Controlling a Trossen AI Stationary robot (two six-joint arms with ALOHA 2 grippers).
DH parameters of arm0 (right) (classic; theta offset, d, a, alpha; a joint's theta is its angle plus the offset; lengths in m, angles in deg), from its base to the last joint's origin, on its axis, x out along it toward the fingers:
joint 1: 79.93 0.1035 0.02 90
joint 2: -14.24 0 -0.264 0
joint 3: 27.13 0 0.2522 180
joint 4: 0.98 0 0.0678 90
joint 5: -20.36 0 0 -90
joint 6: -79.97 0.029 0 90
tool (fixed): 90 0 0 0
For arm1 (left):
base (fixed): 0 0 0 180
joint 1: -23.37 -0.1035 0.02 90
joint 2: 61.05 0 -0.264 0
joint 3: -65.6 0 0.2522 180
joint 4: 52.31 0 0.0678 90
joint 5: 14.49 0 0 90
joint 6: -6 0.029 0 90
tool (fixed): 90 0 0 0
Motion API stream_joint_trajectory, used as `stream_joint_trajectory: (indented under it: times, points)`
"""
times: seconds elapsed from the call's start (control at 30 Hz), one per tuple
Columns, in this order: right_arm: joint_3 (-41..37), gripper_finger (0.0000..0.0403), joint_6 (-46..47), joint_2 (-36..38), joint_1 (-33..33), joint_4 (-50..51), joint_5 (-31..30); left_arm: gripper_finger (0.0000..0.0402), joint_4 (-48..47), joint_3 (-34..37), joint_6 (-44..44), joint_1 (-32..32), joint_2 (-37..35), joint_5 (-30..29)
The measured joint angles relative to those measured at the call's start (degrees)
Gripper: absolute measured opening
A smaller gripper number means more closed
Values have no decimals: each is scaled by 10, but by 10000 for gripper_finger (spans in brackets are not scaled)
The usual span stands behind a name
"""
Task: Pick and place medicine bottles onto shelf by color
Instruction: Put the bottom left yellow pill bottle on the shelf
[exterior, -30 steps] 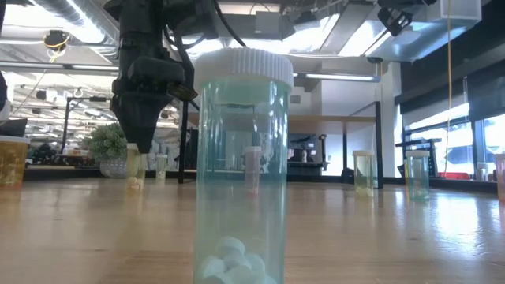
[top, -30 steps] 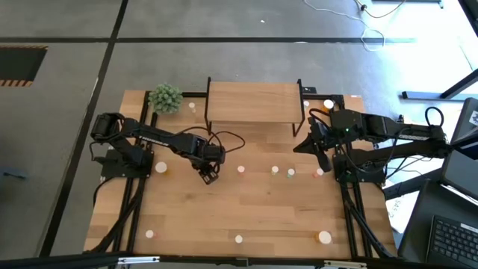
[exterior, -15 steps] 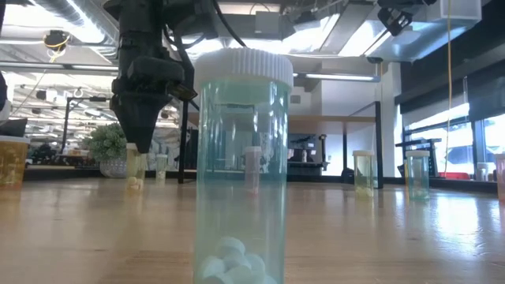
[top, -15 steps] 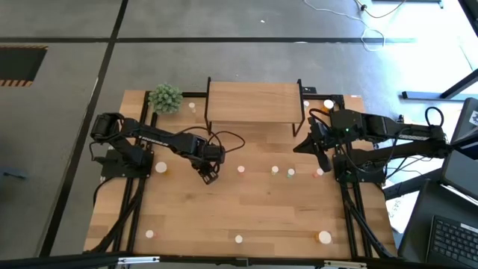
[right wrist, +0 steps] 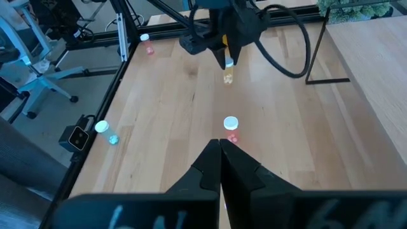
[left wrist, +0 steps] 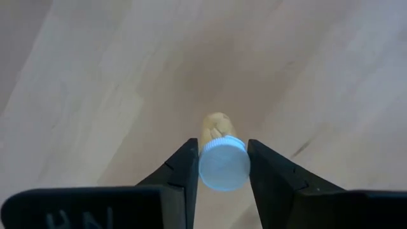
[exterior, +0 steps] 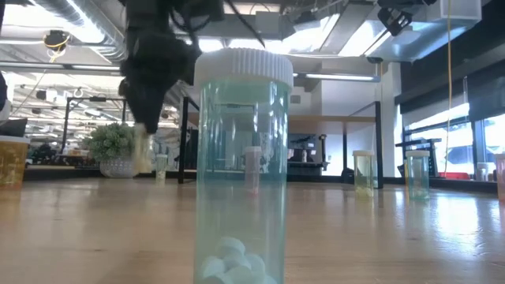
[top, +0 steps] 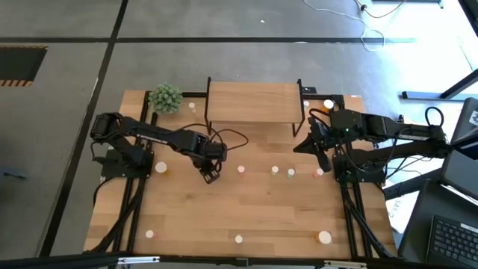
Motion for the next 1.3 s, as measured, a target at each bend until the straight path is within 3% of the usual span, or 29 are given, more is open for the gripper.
stream_joint_trajectory:
  times: [0.4, 0.7, 1.2, 1.3]
  points:
    - [0, 6, 4, 0, 0, 0, 0, 102, -108, -174, 72, -36, 0, -37]
    - [0, 6, 2, 0, 0, -6, 0, 102, -194, -283, 138, -112, 0, -54]
    - [0, 6, -13, 0, 0, -6, -1, 102, -191, -364, 256, -268, 0, -83]
    - [0, 6, -13, 0, 0, -6, -26, 102, -189, -375, 273, -298, 5, -77]
